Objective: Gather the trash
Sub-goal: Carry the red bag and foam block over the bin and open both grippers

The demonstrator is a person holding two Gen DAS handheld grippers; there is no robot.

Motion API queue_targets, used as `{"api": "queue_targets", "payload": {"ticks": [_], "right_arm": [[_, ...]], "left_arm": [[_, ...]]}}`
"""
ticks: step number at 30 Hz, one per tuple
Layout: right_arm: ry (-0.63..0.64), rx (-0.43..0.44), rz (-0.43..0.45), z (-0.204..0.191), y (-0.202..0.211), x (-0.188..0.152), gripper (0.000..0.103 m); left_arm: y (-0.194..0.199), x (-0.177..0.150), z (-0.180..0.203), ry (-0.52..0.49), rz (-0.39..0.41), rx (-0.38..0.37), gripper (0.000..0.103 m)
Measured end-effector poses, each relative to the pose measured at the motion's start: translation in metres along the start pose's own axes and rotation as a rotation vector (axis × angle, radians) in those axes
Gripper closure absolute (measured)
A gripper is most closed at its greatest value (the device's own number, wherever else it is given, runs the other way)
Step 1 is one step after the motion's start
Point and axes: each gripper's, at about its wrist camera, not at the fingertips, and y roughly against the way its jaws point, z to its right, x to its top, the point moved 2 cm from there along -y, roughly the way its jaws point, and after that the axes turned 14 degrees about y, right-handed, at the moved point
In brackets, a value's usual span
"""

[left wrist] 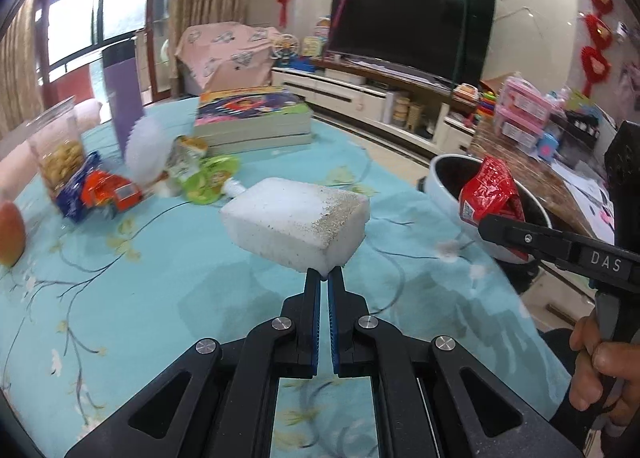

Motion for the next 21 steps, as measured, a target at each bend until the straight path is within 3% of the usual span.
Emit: {"api": "queue_targets", "payload": {"ticks": [21], "right_arm": [[-0.086, -0.102, 0.036, 0.065, 0.043, -0.006, 0.057]], "left_arm": [[-0.034, 0.010, 0.081, -0.152, -0.036, -0.100, 0.101]]}}
